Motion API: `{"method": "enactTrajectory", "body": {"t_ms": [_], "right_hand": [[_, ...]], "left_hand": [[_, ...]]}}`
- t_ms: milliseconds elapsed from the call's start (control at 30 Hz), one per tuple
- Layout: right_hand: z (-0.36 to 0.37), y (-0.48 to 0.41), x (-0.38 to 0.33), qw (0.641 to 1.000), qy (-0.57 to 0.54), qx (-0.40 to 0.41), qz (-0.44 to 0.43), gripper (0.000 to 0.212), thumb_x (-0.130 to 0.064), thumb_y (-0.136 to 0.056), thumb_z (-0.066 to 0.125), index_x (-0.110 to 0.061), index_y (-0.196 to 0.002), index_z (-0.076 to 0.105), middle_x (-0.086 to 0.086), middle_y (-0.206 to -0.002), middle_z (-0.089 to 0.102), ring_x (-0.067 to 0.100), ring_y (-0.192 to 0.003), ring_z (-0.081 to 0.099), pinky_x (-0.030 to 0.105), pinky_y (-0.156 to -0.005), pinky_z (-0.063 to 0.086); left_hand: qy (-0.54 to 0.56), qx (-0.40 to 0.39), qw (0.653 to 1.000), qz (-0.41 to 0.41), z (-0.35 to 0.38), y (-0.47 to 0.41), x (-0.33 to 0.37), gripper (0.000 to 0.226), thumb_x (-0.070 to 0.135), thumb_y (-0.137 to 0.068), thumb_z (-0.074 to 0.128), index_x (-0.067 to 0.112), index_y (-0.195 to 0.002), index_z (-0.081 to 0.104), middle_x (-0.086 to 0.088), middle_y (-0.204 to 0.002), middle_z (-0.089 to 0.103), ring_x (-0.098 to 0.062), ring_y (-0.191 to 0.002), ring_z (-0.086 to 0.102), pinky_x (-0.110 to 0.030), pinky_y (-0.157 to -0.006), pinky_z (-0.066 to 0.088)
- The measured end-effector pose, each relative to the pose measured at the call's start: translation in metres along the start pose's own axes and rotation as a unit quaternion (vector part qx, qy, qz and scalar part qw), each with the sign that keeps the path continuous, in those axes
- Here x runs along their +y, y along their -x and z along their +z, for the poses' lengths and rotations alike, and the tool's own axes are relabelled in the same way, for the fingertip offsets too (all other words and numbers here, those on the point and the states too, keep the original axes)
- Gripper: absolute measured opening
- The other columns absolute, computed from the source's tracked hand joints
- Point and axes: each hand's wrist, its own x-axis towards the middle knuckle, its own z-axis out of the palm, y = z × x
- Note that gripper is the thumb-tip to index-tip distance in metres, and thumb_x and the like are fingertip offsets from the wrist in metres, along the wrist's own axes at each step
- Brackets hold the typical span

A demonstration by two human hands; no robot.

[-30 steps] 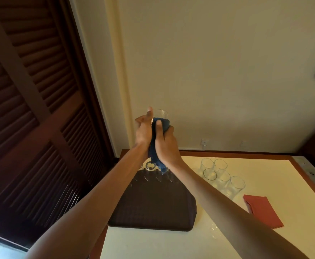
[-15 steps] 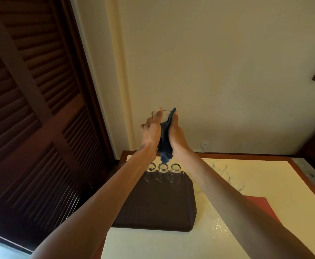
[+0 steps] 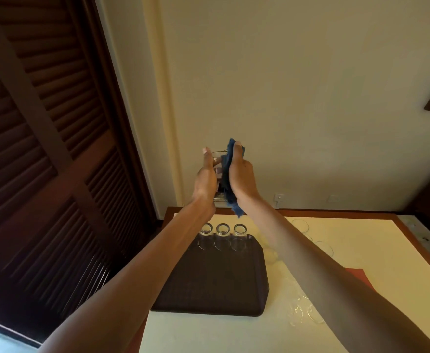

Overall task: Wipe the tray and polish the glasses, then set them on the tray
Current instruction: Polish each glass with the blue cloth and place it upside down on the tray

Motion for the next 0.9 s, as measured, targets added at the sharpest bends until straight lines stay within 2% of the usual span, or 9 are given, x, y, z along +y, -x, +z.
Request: {"method": "enactTrajectory", "body": {"t_ms": [100,167,267,367,500,600,700,833,900], "right_hand": [[0.004,0.0,-0.001,0.991,-0.068,-0.023,0.109,0.068,-0.067,-0.1,0.029,-0.018,-0.076,0.069,-0.006,-0.053,0.065,0.019,-0.066,0.065,0.031,-0.062,0.047],[0.004,0.008,0.004,0.993,-0.019,-0.043,0.104,0.071,-0.066,-0.101,0.024,-0.017,-0.079,0.071,-0.002,-0.062,0.07,0.019,-0.07,0.068,0.028,-0.061,0.047],[0.004,0.026,0.017,0.993,0.099,-0.059,0.008,0.073,-0.062,-0.103,0.02,-0.005,-0.103,0.066,0.01,-0.087,0.072,0.022,-0.079,0.07,0.024,-0.063,0.052],[0.005,0.036,0.025,0.987,0.119,-0.036,-0.106,0.047,-0.05,-0.106,0.033,-0.007,-0.116,0.048,0.002,-0.088,0.065,0.012,-0.075,0.067,0.013,-0.057,0.051],[0.002,0.029,0.014,0.977,0.105,0.004,-0.183,0.042,-0.05,-0.104,0.041,-0.01,-0.117,0.047,0.003,-0.089,0.068,0.008,-0.069,0.069,0.019,-0.056,0.053],[-0.005,0.016,0.003,0.988,0.083,0.01,-0.127,0.053,-0.053,-0.104,0.036,-0.005,-0.104,0.058,0.003,-0.077,0.069,0.004,-0.058,0.066,0.018,-0.054,0.05],[-0.005,0.005,0.0,0.999,0.039,-0.022,-0.02,0.071,-0.067,-0.1,0.029,-0.01,-0.093,0.07,0.008,-0.083,0.075,0.019,-0.075,0.073,0.035,-0.073,0.058],[-0.004,0.013,0.008,0.997,0.053,-0.056,0.031,0.081,-0.072,-0.098,0.018,-0.015,-0.079,0.071,0.009,-0.081,0.074,0.023,-0.077,0.072,0.037,-0.078,0.057],[-0.005,0.021,0.011,0.993,0.091,-0.067,0.018,0.081,-0.066,-0.102,0.016,-0.01,-0.079,0.07,0.012,-0.08,0.073,0.024,-0.076,0.071,0.032,-0.071,0.054]], "left_hand": [[-0.028,0.034,0.999,0.014,0.002,-0.007,-0.002,0.093,0.091,-0.066,0.054,0.034,-0.139,0.061,-0.004,-0.136,0.061,-0.027,-0.122,0.062,-0.052,-0.106,0.05],[-0.04,0.062,0.997,0.019,0.0,-0.016,-0.005,0.099,0.093,-0.06,0.057,0.038,-0.142,0.056,-0.003,-0.139,0.056,-0.028,-0.126,0.06,-0.054,-0.106,0.05],[-0.024,0.061,0.998,0.009,-0.006,-0.004,0.005,0.08,0.083,-0.082,0.056,0.024,-0.137,0.055,-0.004,-0.128,0.062,-0.022,-0.116,0.063,-0.043,-0.103,0.051],[-0.012,0.049,0.999,-0.006,-0.009,-0.007,0.0,0.054,0.067,-0.1,0.048,0.018,-0.118,0.062,-0.005,-0.109,0.07,-0.02,-0.099,0.068,-0.034,-0.079,0.055],[0.014,0.028,1.0,-0.007,-0.006,-0.002,-0.007,0.056,0.063,-0.105,0.039,0.019,-0.11,0.074,-0.009,-0.109,0.078,-0.027,-0.106,0.072,-0.048,-0.102,0.056],[-0.009,0.03,0.999,0.006,-0.001,0.002,-0.007,0.055,0.06,-0.109,0.029,0.027,-0.102,0.073,-0.007,-0.109,0.077,-0.024,-0.106,0.072,-0.047,-0.102,0.056],[-0.039,0.018,0.999,0.017,0.003,0.006,-0.001,0.055,0.071,-0.102,0.034,0.031,-0.109,0.072,-0.003,-0.115,0.075,-0.022,-0.108,0.07,-0.047,-0.103,0.055],[-0.06,0.054,0.997,0.005,0.002,-0.009,-0.003,0.103,0.098,-0.061,0.05,0.034,-0.141,0.059,-0.005,-0.141,0.058,-0.03,-0.122,0.063,-0.055,-0.103,0.053],[-0.06,0.066,0.996,-0.006,0.0,-0.008,-0.001,0.104,0.098,-0.063,0.05,0.034,-0.145,0.053,-0.004,-0.145,0.054,-0.03,-0.127,0.059,-0.052,-0.106,0.05]]}}
